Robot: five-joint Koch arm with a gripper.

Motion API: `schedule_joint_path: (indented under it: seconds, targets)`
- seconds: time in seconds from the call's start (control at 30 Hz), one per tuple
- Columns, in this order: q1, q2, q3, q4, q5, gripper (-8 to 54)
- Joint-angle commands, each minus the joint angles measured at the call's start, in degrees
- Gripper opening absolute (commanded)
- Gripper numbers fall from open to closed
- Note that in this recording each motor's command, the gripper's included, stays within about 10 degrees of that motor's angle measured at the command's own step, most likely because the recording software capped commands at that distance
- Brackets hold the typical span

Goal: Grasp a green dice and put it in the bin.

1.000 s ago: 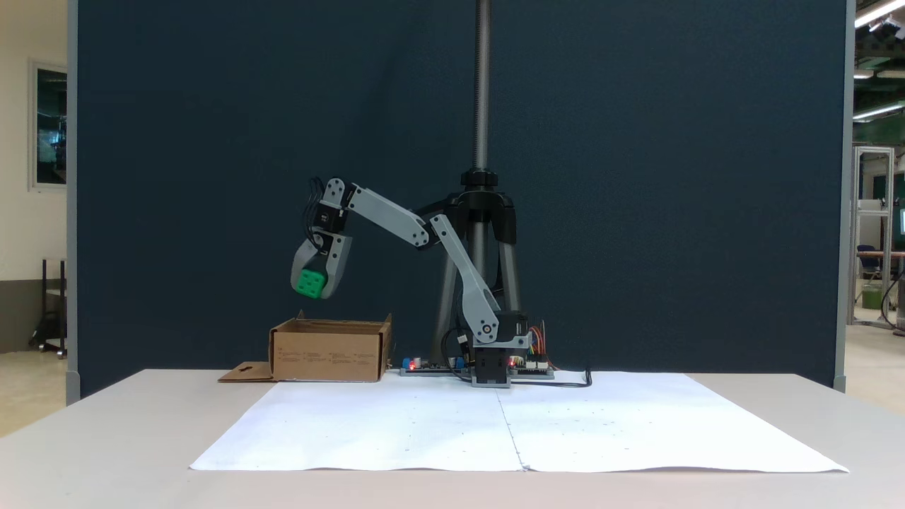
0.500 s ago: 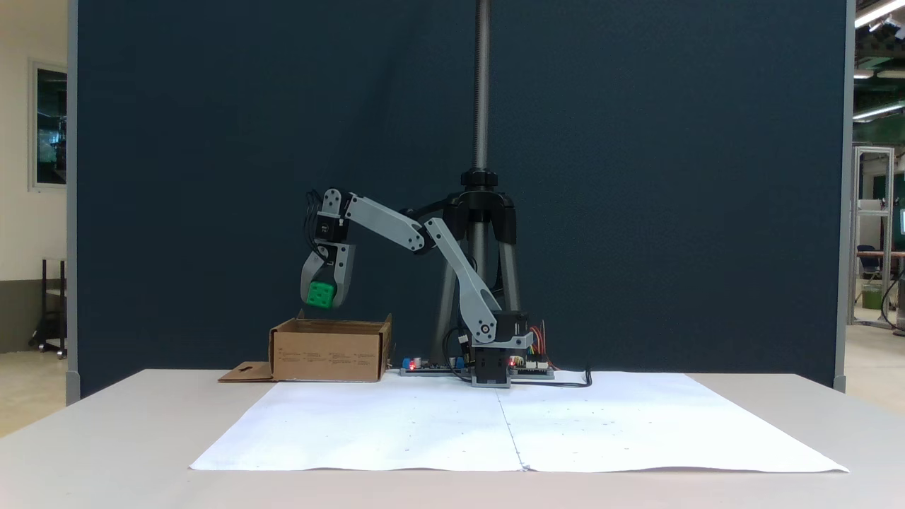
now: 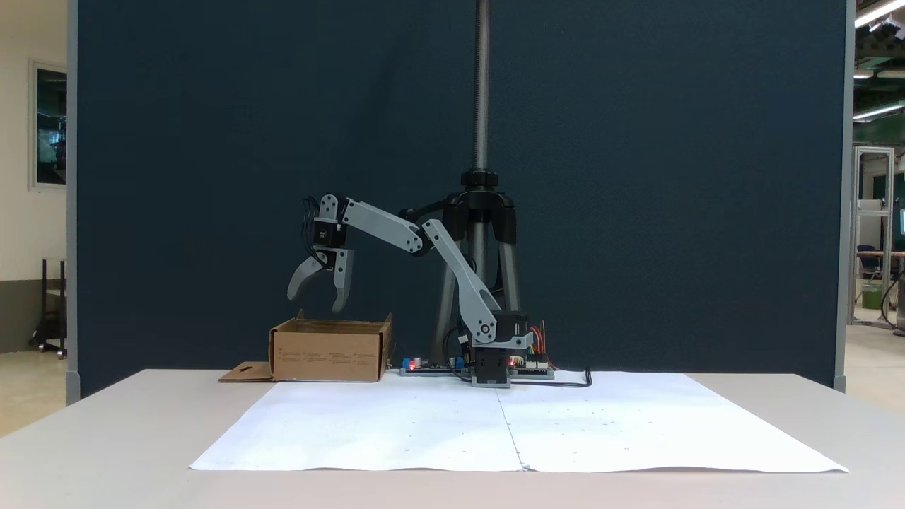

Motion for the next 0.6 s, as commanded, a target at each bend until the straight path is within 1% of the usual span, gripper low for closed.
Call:
schedule_joint_path:
  seconds: [0.0, 0.13, 0.27, 0.4, 0.57]
  targets:
    - [0.62, 2.02, -0.35, 9.91, -5.54, 46.8]
    - [0.09, 5.36, -0.35, 10.18, -5.45, 45.4]
    - [-3.52, 13.18, -0.35, 8.79, -5.27, 44.8]
    - [-10.72, 20.13, -0.35, 3.08, -3.60, 45.0]
    - [-25.31, 23.55, -0.35, -3.25, -0.97, 45.6]
